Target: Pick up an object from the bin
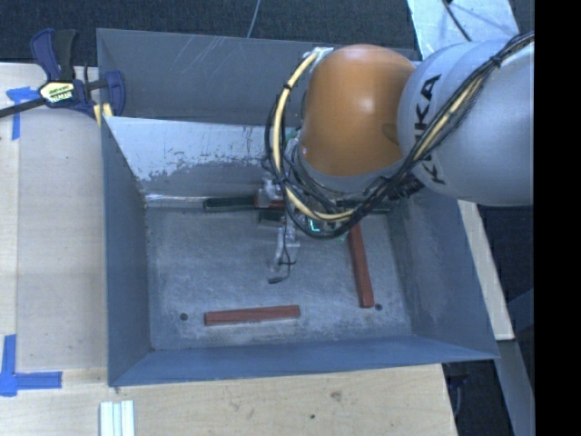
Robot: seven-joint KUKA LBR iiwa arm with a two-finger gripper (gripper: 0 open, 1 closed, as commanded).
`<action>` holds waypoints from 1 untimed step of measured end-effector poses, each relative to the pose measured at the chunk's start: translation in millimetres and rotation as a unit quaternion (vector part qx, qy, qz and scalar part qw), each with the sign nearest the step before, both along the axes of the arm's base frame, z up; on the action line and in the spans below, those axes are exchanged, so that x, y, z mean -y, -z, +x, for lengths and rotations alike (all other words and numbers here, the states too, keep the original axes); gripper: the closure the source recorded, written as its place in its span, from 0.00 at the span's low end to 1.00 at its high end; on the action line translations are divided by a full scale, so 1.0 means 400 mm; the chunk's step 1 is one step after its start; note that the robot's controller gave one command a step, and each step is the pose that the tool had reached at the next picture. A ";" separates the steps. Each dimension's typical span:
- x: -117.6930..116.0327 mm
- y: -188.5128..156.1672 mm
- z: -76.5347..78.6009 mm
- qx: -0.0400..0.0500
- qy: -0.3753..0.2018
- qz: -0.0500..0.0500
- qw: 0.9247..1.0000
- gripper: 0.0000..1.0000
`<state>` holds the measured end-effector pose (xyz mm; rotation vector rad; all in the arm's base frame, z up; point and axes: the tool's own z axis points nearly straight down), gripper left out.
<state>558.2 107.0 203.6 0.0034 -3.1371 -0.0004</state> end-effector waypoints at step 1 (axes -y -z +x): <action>0.004 0.089 -0.033 0.008 -0.020 0.001 1.000 0.00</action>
Offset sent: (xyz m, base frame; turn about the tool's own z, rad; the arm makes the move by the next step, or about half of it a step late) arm -0.0535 -0.0031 -0.1336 -0.1340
